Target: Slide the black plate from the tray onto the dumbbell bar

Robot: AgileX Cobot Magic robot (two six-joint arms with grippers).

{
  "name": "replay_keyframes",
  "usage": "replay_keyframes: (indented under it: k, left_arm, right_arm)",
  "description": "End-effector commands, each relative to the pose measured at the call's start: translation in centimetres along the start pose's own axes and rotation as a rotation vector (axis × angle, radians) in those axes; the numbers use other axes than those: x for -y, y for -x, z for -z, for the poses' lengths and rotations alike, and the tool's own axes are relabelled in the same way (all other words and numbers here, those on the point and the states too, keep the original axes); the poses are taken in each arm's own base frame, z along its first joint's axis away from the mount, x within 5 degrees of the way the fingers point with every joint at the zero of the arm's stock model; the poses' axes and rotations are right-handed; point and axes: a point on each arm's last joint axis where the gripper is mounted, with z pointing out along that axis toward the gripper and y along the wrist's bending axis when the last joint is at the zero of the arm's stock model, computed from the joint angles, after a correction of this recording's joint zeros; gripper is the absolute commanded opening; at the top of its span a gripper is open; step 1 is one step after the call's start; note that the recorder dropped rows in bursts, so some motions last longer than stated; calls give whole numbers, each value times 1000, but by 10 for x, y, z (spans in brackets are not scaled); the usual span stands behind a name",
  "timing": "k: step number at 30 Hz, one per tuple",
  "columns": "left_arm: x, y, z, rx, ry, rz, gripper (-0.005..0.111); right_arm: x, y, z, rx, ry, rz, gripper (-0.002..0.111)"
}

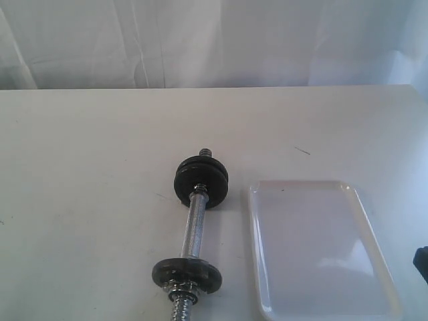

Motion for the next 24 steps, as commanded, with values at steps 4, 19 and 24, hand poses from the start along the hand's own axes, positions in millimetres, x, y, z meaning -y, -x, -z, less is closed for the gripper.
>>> replay_keyframes:
  k: [4,19,24]
  left_arm:
    - [0,-1,-1,2,-1,22,0]
    - [0,-1,-1,2,-1,22,0]
    - [0,-1,-1,2,-1,22,0]
  right_arm:
    - [0,-1,0,4,-4,3,0]
    - [14,-4,1,-64,-148,471,0]
    - [15,-4,1,-73,-159,507,0]
